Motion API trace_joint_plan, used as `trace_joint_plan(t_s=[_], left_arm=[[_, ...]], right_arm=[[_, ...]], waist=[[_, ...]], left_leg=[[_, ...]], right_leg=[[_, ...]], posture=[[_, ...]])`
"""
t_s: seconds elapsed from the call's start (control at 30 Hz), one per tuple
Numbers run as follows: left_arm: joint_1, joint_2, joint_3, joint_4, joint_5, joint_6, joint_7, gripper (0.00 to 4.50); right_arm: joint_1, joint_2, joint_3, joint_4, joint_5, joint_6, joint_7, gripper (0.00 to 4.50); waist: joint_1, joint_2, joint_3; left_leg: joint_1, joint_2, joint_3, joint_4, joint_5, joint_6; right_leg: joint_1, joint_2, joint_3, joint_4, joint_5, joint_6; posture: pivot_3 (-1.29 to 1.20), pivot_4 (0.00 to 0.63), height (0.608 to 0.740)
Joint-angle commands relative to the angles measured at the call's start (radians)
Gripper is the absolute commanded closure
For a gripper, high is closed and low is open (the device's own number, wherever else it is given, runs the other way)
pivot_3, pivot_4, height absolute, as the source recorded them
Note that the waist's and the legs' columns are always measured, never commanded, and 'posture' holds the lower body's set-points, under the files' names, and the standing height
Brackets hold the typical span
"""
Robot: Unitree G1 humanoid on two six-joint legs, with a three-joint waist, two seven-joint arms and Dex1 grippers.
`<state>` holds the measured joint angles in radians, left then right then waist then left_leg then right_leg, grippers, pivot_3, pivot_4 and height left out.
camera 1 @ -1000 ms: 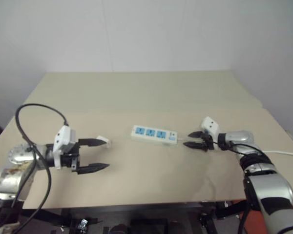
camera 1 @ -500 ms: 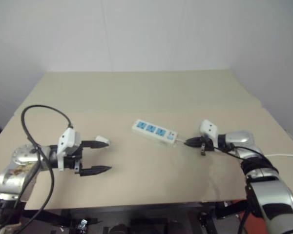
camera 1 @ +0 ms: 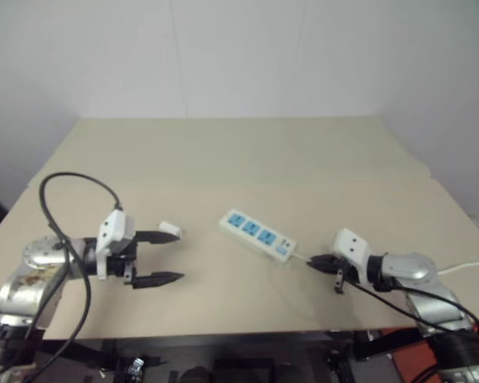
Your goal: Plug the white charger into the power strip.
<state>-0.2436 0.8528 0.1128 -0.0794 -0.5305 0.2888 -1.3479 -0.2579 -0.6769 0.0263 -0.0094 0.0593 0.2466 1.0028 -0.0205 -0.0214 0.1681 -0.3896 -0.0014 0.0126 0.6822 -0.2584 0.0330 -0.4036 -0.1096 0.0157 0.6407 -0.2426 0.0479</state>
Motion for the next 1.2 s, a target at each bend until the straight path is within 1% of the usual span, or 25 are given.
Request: trace_joint_plan(t_s=[0.03, 0.07, 0.2, 0.33, 0.47, 0.53, 0.6, 0.67, 0.73, 0.9, 1.07, 1.2], left_arm=[[-0.027, 0.004, 0.001, 0.003, -0.003, 0.0, -0.008, 0.0], [-0.028, 0.006, 0.001, 0.005, -0.004, 0.0, -0.01, 0.0], [-0.026, 0.012, 0.005, 0.006, -0.007, 0.002, -0.016, 0.0], [-0.023, 0.018, 0.011, 0.006, -0.009, 0.007, -0.022, 0.0], [-0.026, 0.02, 0.014, 0.007, -0.01, 0.01, -0.026, 0.0], [-0.024, 0.016, 0.015, 0.002, -0.014, 0.015, -0.023, 0.0], [-0.015, 0.011, 0.013, -0.01, -0.013, 0.014, -0.019, 0.0], [-0.01, 0.005, 0.012, -0.018, -0.014, 0.014, -0.013, 0.0], [-0.012, -0.001, 0.014, -0.019, -0.016, 0.012, -0.005, 0.0], [-0.034, -0.009, 0.018, -0.024, -0.033, 0.028, 0.011, 0.0], [-0.035, 0.007, 0.024, -0.021, -0.043, 0.034, -0.01, 0.0], [-0.034, 0.006, 0.024, -0.021, -0.04, 0.029, -0.01, 0.0]], right_arm=[[-0.008, 0.005, -0.017, -0.028, 0.01, 0.028, -0.052, 3.26], [-0.006, 0.005, -0.023, -0.034, 0.02, 0.032, -0.058, 2.84], [0.012, 0.002, -0.049, -0.065, 0.057, 0.041, -0.076, 1.43], [0.041, 0.008, -0.123, -0.103, 0.137, 0.056, -0.097, 0.04], [0.076, 0.029, -0.202, -0.153, 0.275, 0.098, -0.088, 0.04], [0.091, 0.086, -0.25, -0.188, 0.354, 0.114, -0.131, 0.04], [0.111, 0.133, -0.276, -0.194, 0.439, 0.113, -0.107, 0.04], [0.128, 0.166, -0.255, -0.179, 0.431, 0.064, -0.105, 0.04], [0.134, 0.179, -0.227, -0.16, 0.389, 0.011, -0.108, 0.04], [0.106, 0.222, -0.136, -0.073, 0.324, -0.082, -0.1, 0.04], [0.071, 0.245, -0.097, 0.019, 0.271, -0.179, -0.111, 0.04], [0.045, 0.258, -0.074, 0.081, 0.245, -0.217, -0.122, 0.04]], waist=[[0.002, 0.0, 0.0], [0.003, 0.0, 0.0], [0.003, 0.0, 0.0], [0.006, 0.0, 0.0], [0.006, 0.0, 0.0], [0.005, -0.001, 0.0], [0.004, -0.001, 0.0], [0.006, -0.001, 0.0], [0.006, -0.001, 0.0], [0.004, -0.001, 0.0], [0.004, -0.001, 0.0], [0.004, -0.001, 0.0]], left_leg=[[0.0, 0.0, 0.0, 0.0, 0.0, 0.0], [-0.001, 0.0, 0.0, 0.0, 0.0, 0.0], [-0.001, 0.0, 0.0, 0.0, 0.0, 0.0], [-0.001, 0.0, 0.0, 0.0, 0.0, 0.0], [-0.001, 0.0, 0.0, 0.0, 0.0, 0.0], [-0.001, 0.001, 0.0, 0.0, 0.0, 0.0], [-0.001, 0.001, 0.0, 0.0, 0.0, 0.0], [-0.001, 0.001, 0.0, 0.0, 0.0, 0.0], [-0.001, 0.001, 0.0, 0.0, 0.0, 0.0], [-0.001, 0.0, 0.0, 0.0, 0.0, 0.0], [-0.001, 0.0, 0.0, 0.0, 0.0, 0.0], [-0.001, 0.0, 0.0, 0.0, 0.0, 0.0]], right_leg=[[0.0, 0.0, 0.0, 0.0, 0.0, 0.0], [-0.001, 0.0, 0.0, -0.001, 0.0, 0.0], [-0.001, 0.0, 0.0, -0.001, 0.0, 0.0], [0.0, 0.0, 0.0, -0.001, 0.0, 0.0], [0.0, 0.0, 0.0, -0.001, 0.0, 0.0], [0.0, 0.0, -0.001, -0.001, 0.0, 0.0], [0.0, 0.0, 0.0, -0.001, 0.0, 0.0], [0.0, 0.0, 0.0, -0.001, 0.0, 0.0], [0.0, 0.0, 0.0, -0.001, 0.0, 0.0], [0.0, 0.0, 0.0, 0.0, 0.0, 0.0], [0.0, 0.0, 0.0, 0.0, 0.0, 0.0], [0.0, 0.0, 0.0, 0.0, 0.0, 0.0]], posture=[[0.0, 0.15, 0.74], [0.0, 0.15, 0.74], [0.0, 0.15, 0.74], [0.0, 0.15, 0.74], [0.0, 0.15, 0.74], [0.0, 0.15, 0.74], [0.0, 0.15, 0.74], [0.0, 0.15, 0.74], [0.0, 0.15, 0.74], [0.0, 0.15, 0.74], [0.0, 0.15, 0.74], [0.0, 0.15, 0.74]])
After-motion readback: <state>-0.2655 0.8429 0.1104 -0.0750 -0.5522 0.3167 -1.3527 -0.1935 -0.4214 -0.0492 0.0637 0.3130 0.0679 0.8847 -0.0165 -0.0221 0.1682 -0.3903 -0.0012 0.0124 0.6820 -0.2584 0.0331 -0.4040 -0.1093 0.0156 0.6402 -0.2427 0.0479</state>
